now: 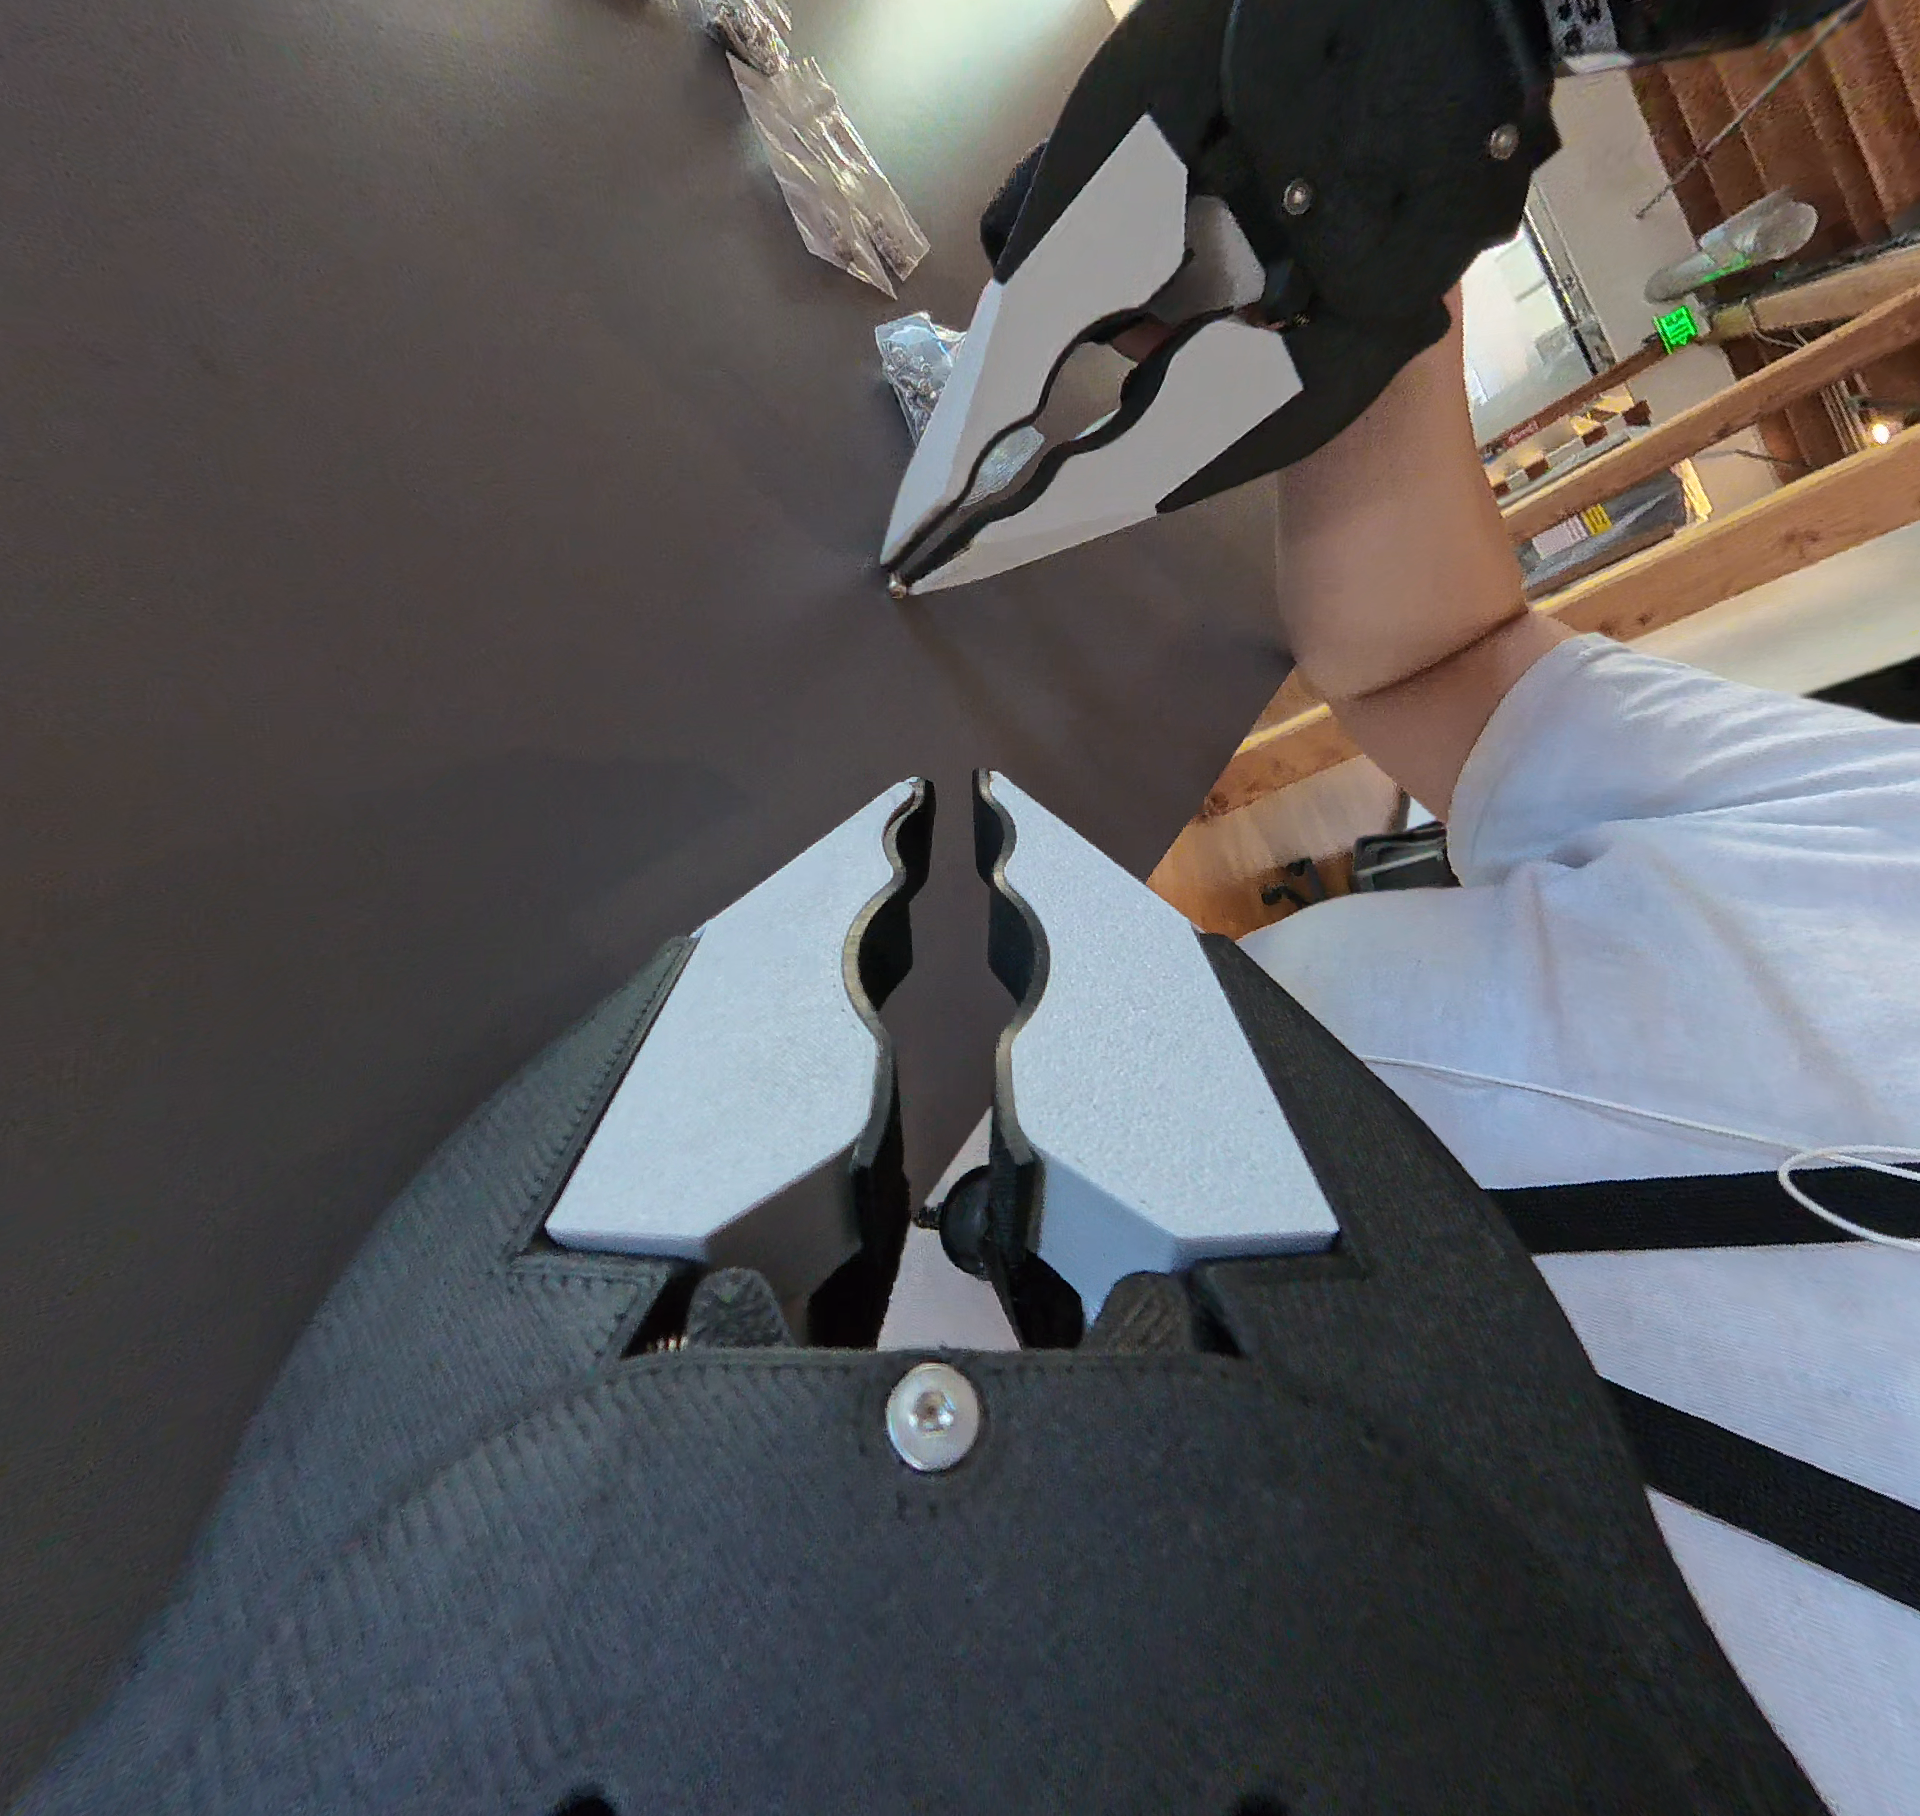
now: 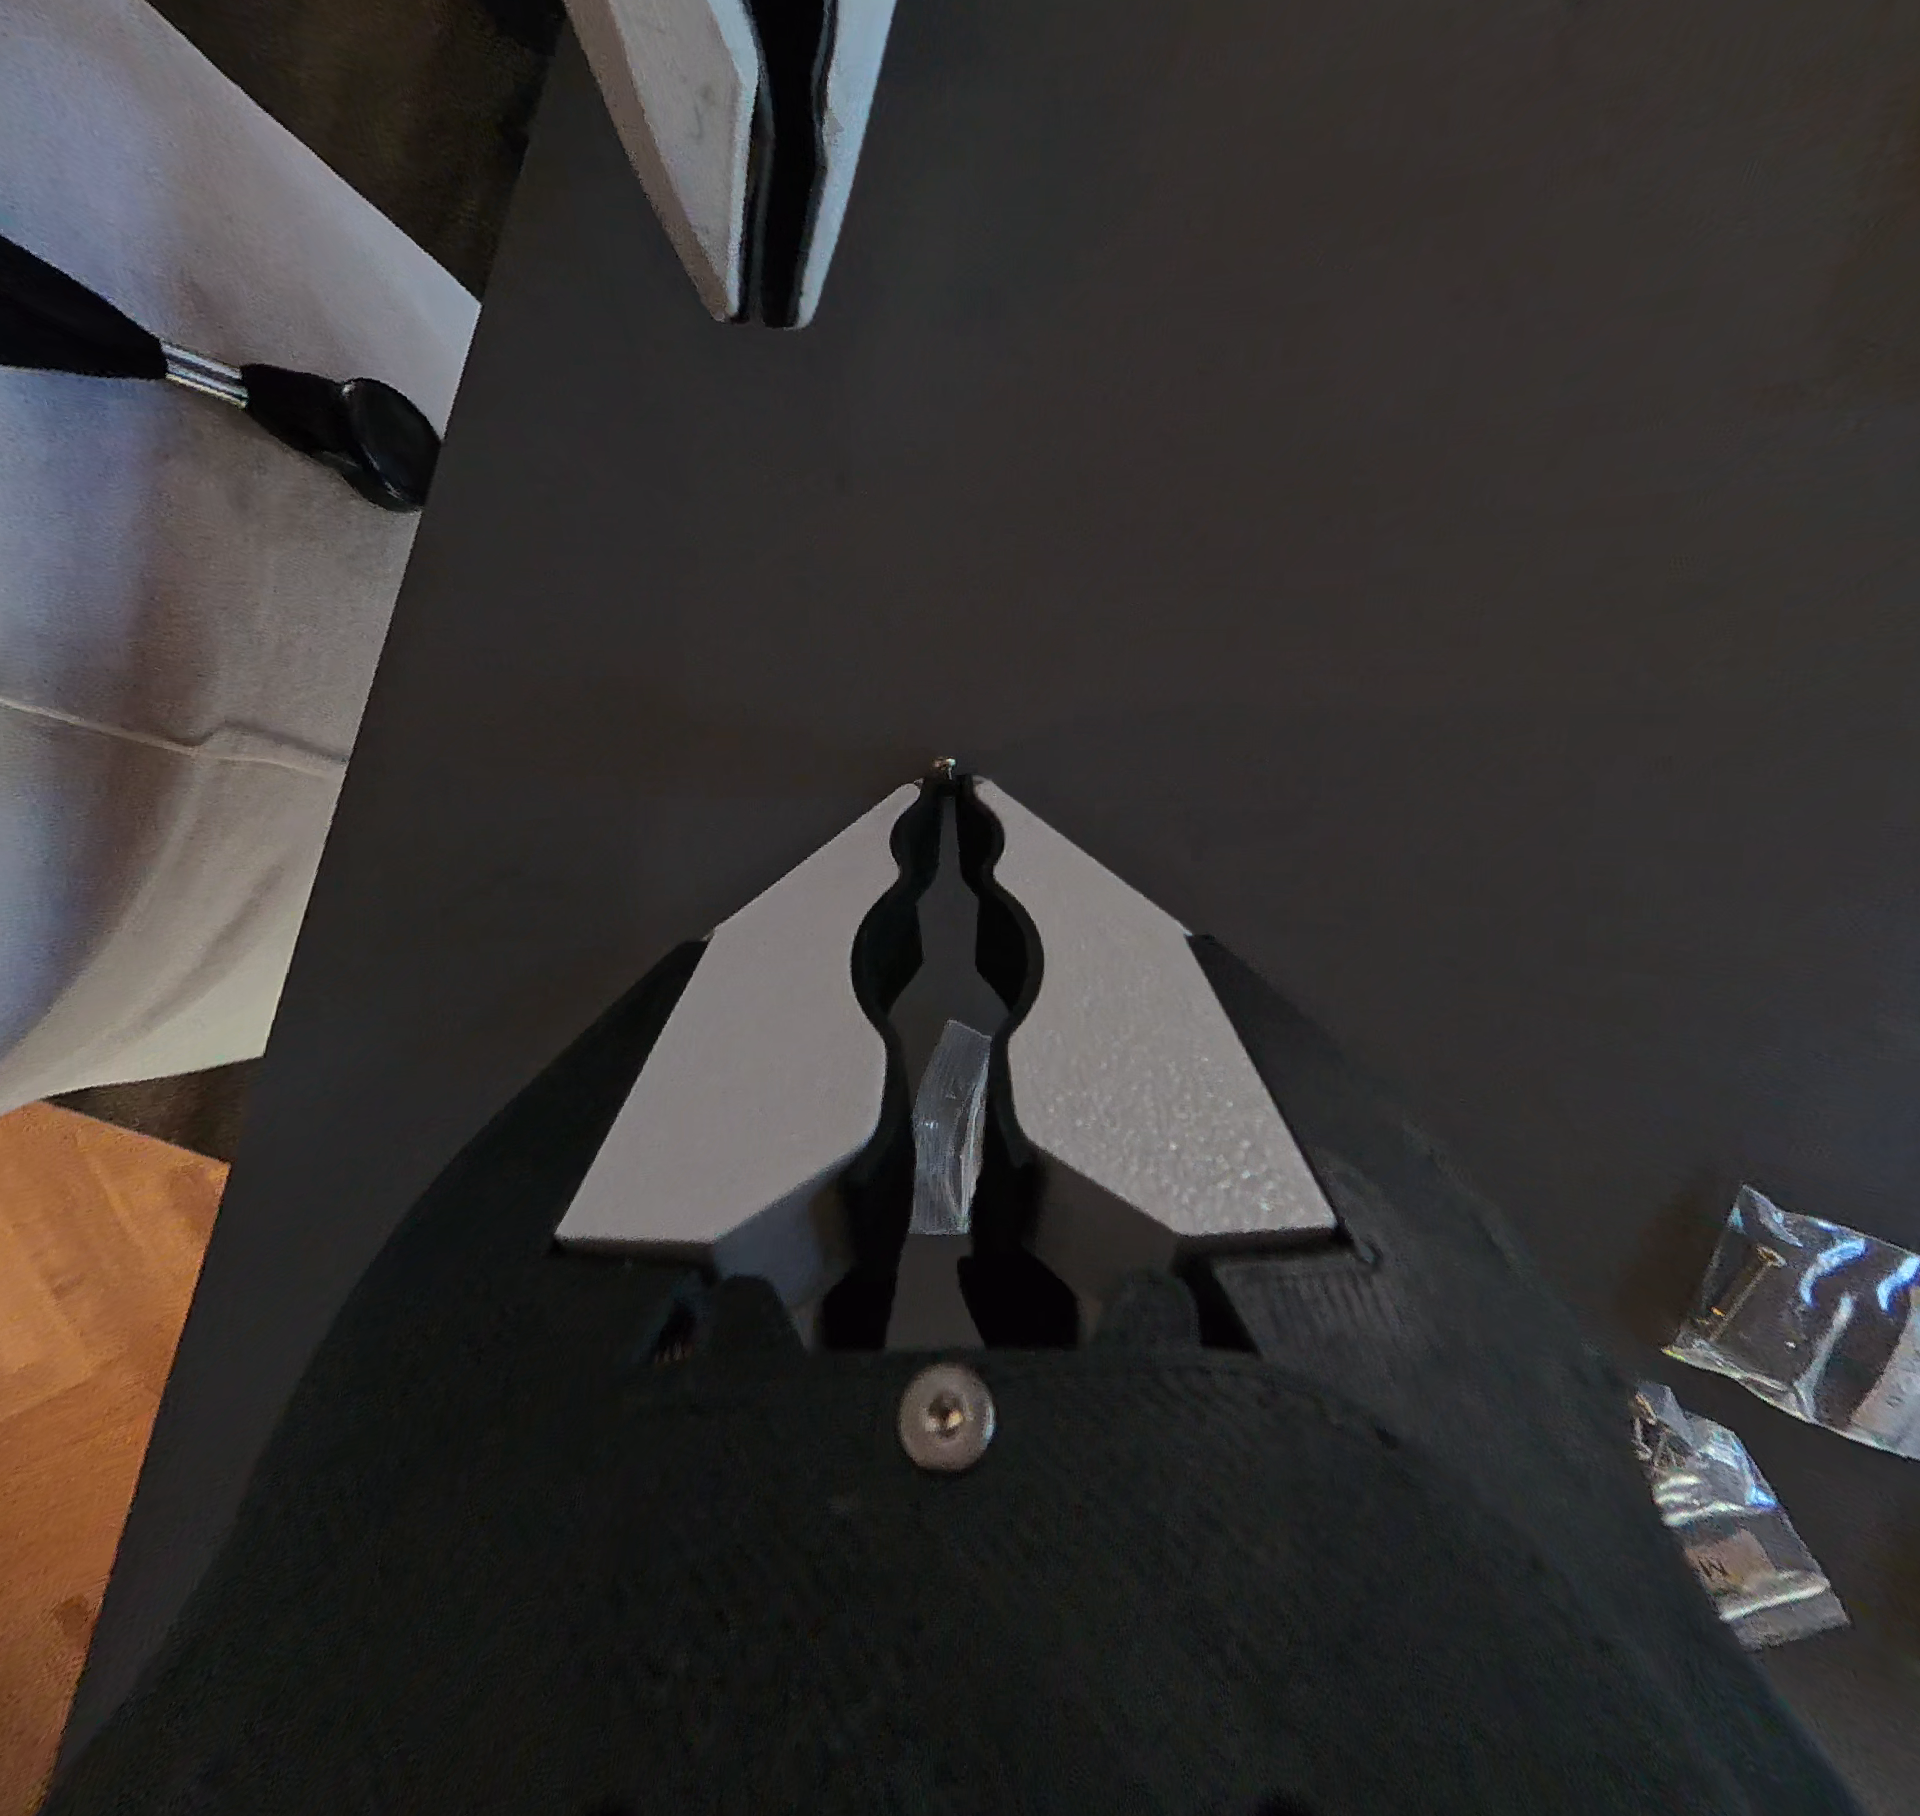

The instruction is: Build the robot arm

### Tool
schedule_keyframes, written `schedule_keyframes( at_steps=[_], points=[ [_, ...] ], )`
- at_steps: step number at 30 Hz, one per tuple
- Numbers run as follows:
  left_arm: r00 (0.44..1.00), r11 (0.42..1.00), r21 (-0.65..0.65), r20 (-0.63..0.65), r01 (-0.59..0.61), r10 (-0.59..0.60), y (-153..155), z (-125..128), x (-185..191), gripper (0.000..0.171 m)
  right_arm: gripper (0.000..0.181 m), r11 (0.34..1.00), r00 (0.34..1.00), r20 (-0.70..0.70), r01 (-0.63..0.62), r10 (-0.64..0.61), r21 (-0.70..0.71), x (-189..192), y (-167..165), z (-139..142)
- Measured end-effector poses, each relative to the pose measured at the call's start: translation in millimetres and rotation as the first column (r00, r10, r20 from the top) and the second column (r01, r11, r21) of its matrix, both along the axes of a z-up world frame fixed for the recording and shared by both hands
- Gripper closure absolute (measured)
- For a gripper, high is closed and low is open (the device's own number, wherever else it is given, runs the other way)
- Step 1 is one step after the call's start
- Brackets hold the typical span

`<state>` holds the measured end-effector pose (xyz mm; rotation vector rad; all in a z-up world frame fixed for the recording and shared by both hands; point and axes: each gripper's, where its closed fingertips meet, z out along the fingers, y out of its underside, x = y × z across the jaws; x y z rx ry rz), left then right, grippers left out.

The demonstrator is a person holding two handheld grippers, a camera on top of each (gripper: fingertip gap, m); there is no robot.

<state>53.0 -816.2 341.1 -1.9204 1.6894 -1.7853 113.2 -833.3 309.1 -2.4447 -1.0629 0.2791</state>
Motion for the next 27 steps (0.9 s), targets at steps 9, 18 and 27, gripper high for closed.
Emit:
schedule_keyframes(
  at_steps=[9,18,27],
  points=[
    [0.983,0.995,-0.004,0.149,-0.104,0.103,3.6,14.1,-3.7,0.167,0.180,0.994,0.961,-0.276,0.051,-0.022,0.098,-14.9,22.7,32.0],
    [0.795,0.930,0.090,0.552,-0.357,0.252,62.2,73.0,-62.3,0.161,0.181,0.965,0.810,-0.584,0.195,-0.057,0.177,-42.0,91.0,104.7],
    [0.685,0.835,0.128,0.644,-0.535,0.340,185.7,71.9,-221.7,0.144,0.181,0.939,0.767,-0.638,0.259,-0.059,0.226,-150.0,237.6,145.7]
  ],
)
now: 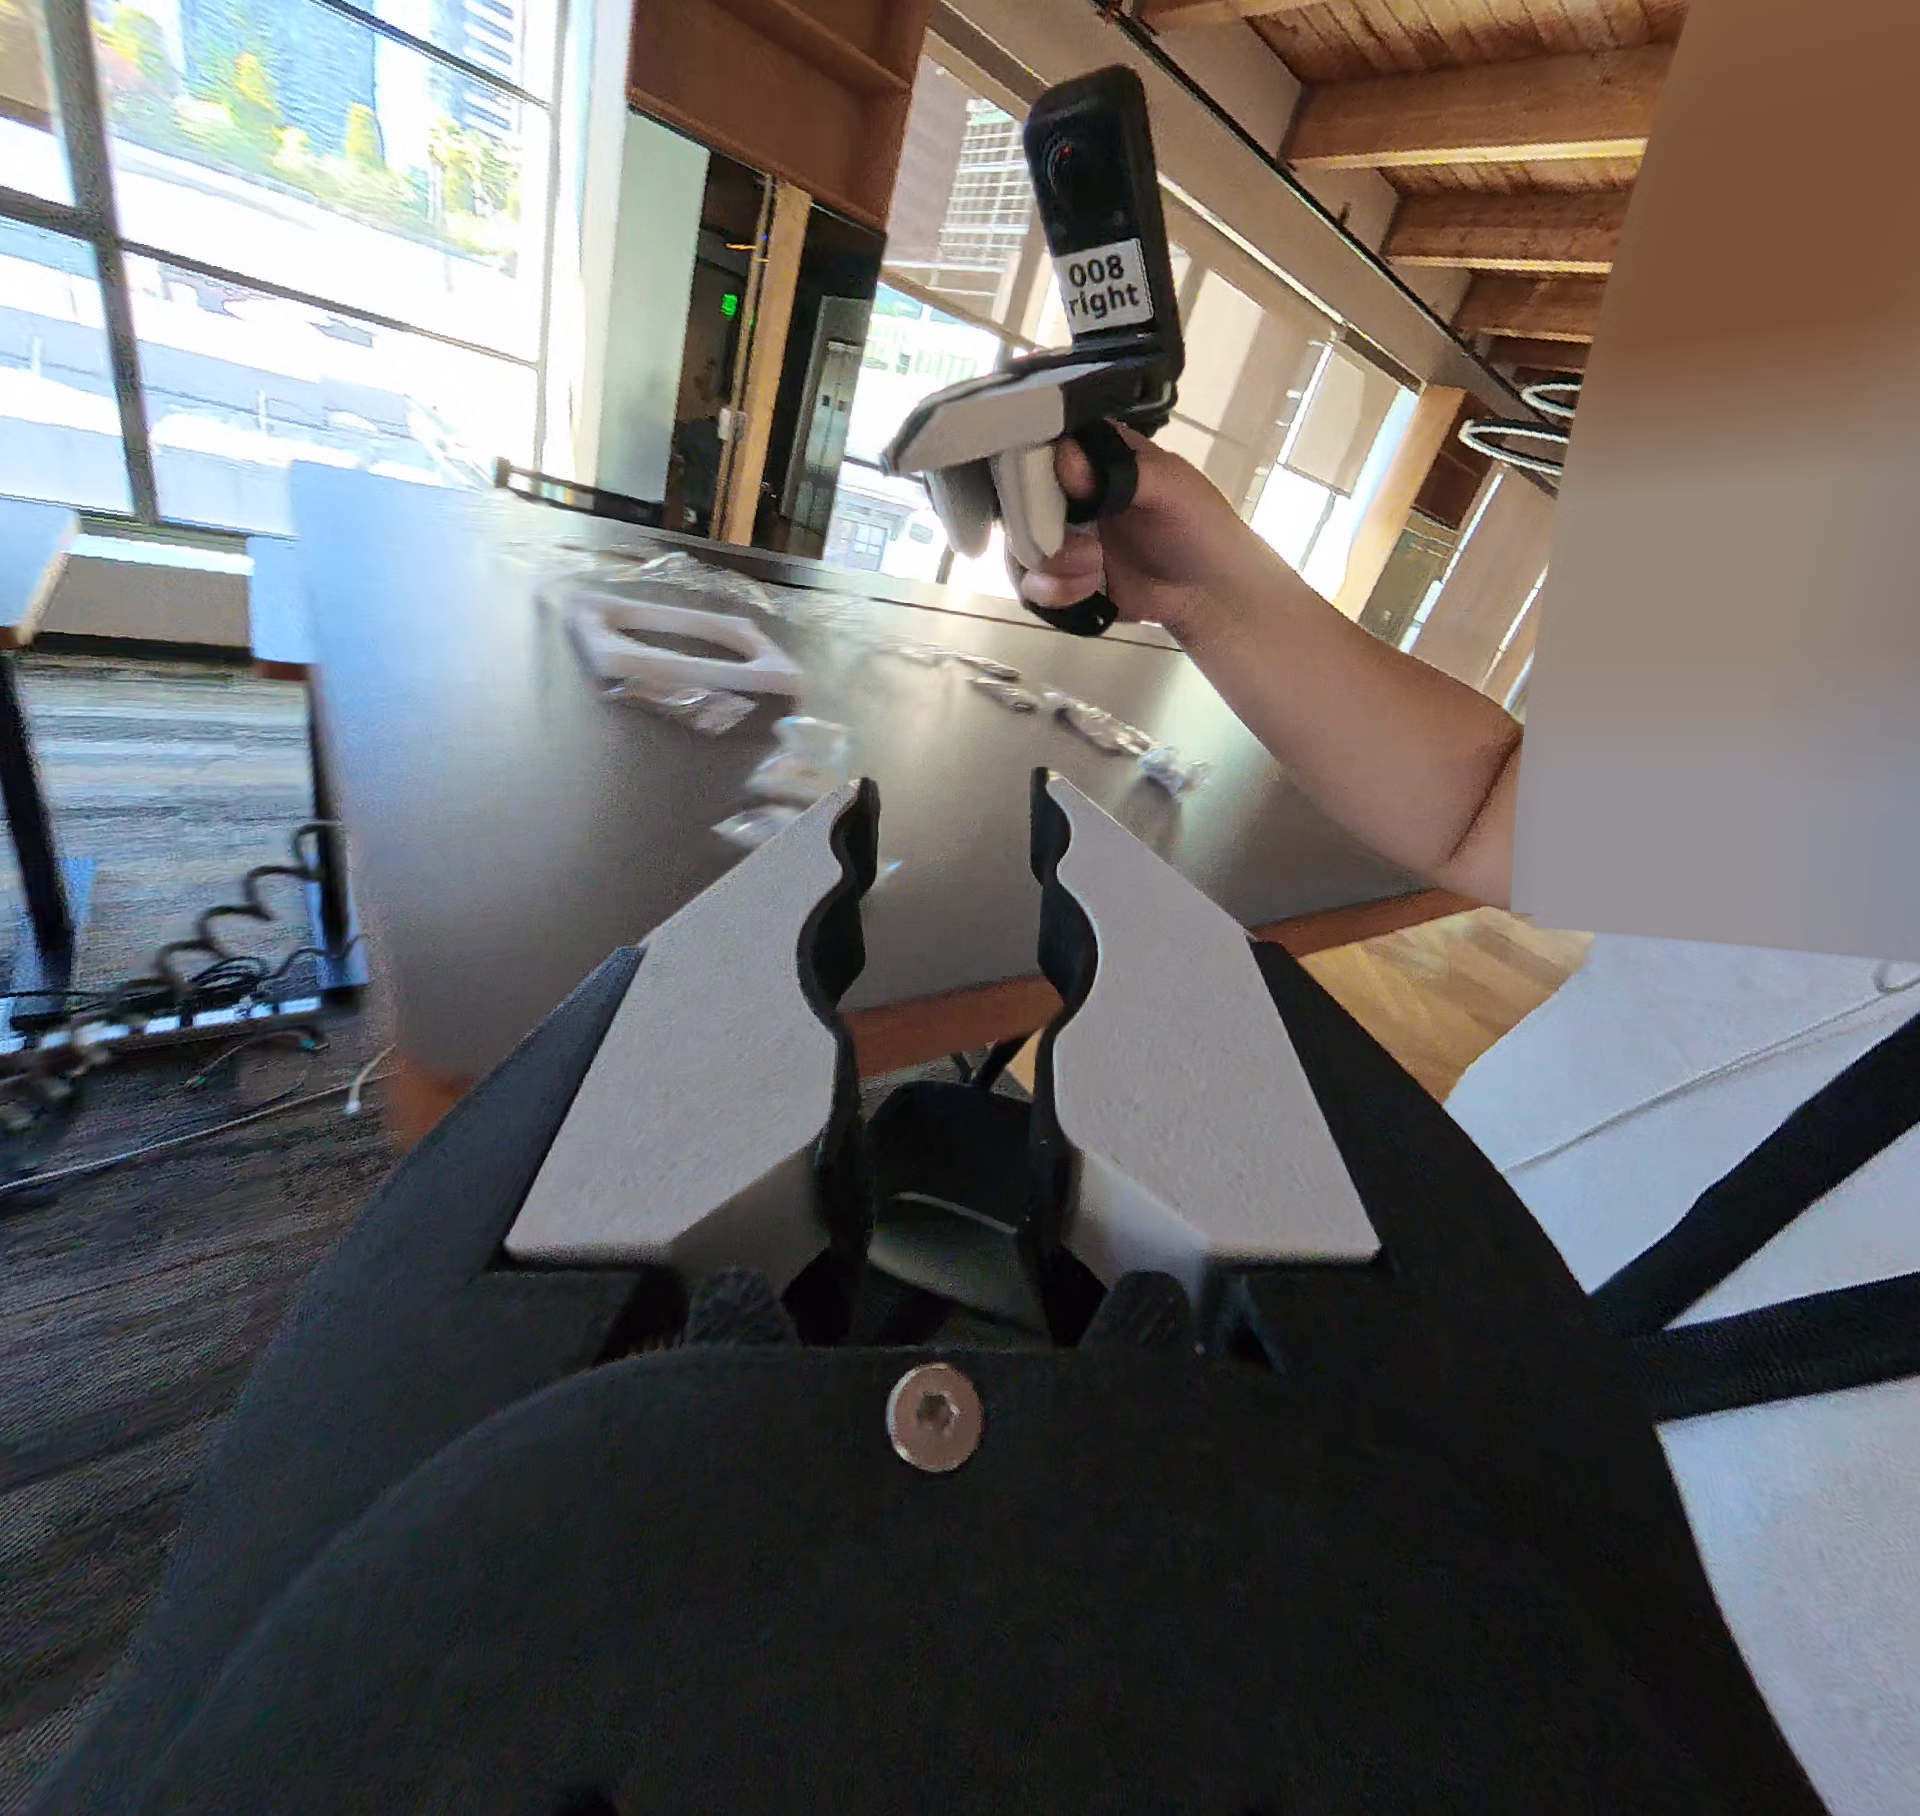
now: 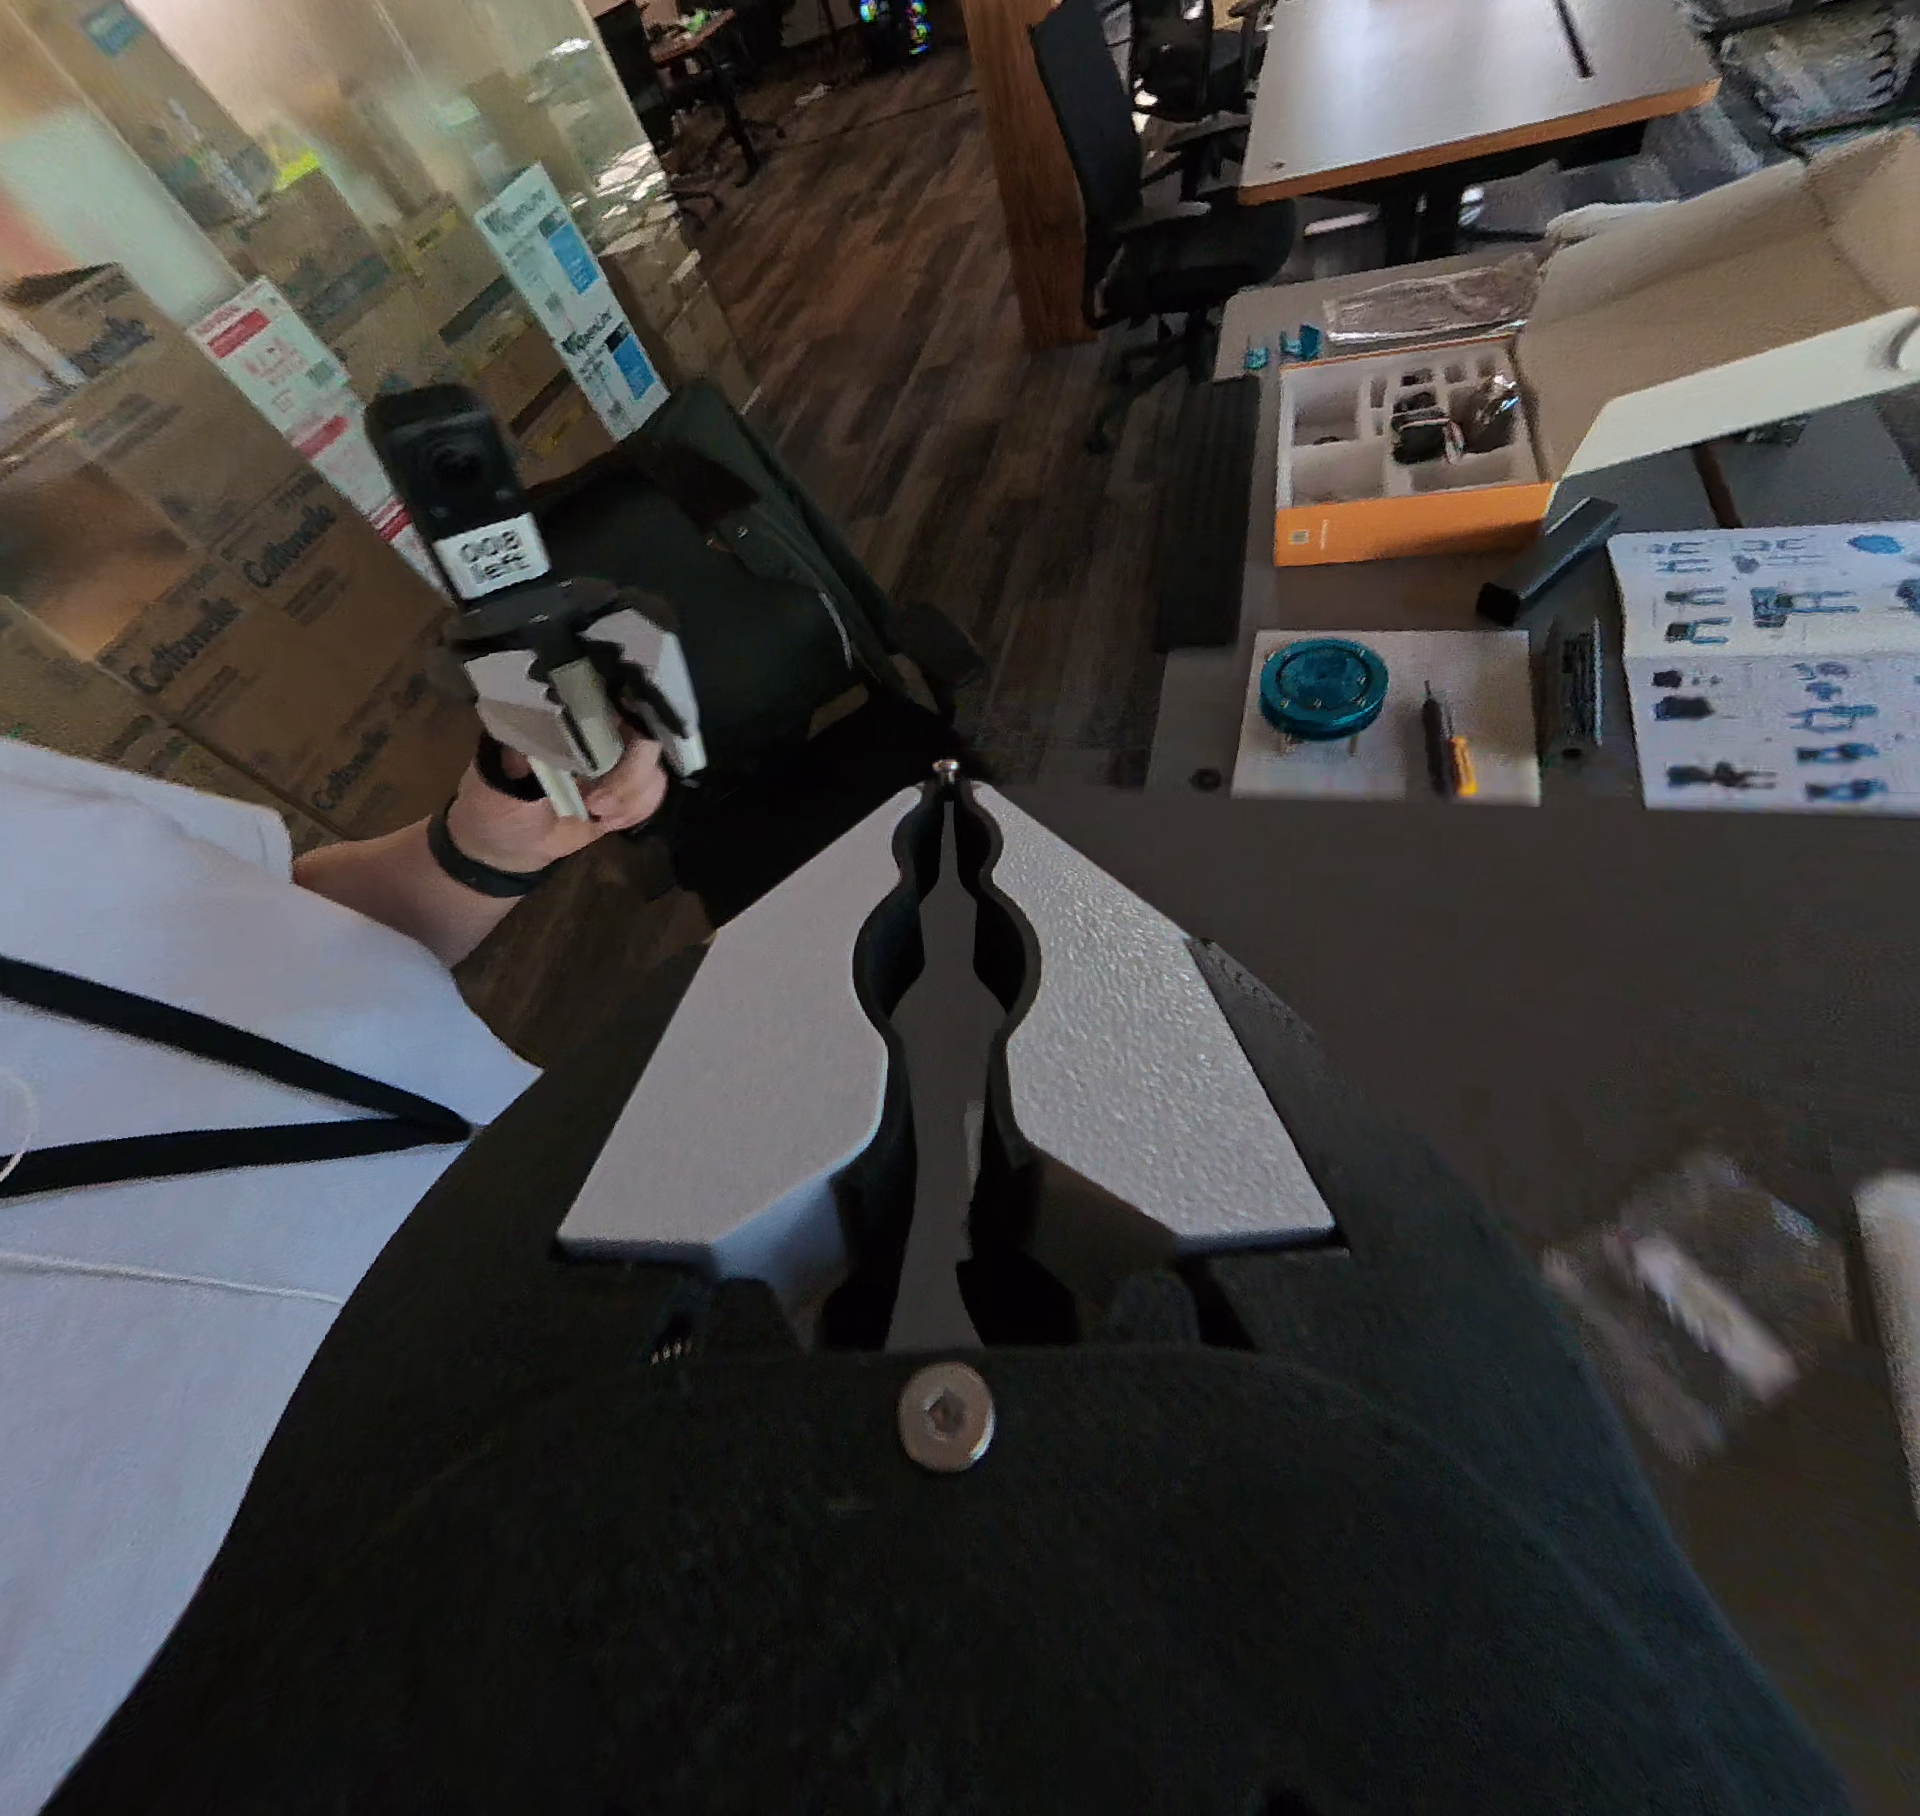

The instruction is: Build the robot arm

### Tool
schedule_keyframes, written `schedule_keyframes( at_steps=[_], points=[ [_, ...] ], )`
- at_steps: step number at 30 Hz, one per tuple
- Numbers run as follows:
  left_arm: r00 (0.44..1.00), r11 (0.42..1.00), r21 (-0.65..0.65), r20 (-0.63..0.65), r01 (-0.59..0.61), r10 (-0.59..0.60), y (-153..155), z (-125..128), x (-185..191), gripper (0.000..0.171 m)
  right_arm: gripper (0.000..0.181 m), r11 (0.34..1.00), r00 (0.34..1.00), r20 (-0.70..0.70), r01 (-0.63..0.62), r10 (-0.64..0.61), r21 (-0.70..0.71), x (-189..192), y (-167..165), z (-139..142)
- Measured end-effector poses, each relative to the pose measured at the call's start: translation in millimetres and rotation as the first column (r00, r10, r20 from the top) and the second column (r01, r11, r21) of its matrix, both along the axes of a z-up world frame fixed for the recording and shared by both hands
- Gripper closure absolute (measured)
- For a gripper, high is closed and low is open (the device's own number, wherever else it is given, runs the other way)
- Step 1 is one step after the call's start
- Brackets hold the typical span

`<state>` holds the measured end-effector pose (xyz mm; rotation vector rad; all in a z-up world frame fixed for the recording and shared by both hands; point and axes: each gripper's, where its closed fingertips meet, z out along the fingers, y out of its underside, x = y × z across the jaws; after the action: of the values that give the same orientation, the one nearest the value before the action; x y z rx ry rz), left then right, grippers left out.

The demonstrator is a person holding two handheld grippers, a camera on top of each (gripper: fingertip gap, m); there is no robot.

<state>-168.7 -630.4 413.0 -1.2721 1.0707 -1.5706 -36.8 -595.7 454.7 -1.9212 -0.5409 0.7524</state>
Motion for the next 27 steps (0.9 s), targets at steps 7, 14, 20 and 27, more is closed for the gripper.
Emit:
schedule_keyframes(
  at_steps=[7,14,20,27],
  points=[
    [0.988,0.994,0.026,-0.108,-0.106,0.108,147.1,-16.5,-169.1,0.146,0.181,0.995,0.992,-0.072,0.104,-0.103,0.000,-98.1,192.3,-0.1],
    [0.973,0.982,0.058,-0.134,-0.181,0.187,288.6,-17.7,-249.6,0.145,0.181,0.976,0.982,0.011,0.191,-0.191,-0.104,-140.3,376.7,-31.8],
    [0.983,0.987,-0.014,-0.090,-0.163,0.161,382.5,-32.2,-251.6,0.146,0.181,0.938,0.958,0.109,0.283,-0.266,-0.199,-118.1,485.3,-100.7],
    [0.974,0.988,0.017,-0.168,-0.150,0.151,471.9,-62.9,-256.4,0.146,0.180,0.841,0.922,0.183,0.387,-0.341,-0.378,-73.9,508.3,-279.2]
  ],
)
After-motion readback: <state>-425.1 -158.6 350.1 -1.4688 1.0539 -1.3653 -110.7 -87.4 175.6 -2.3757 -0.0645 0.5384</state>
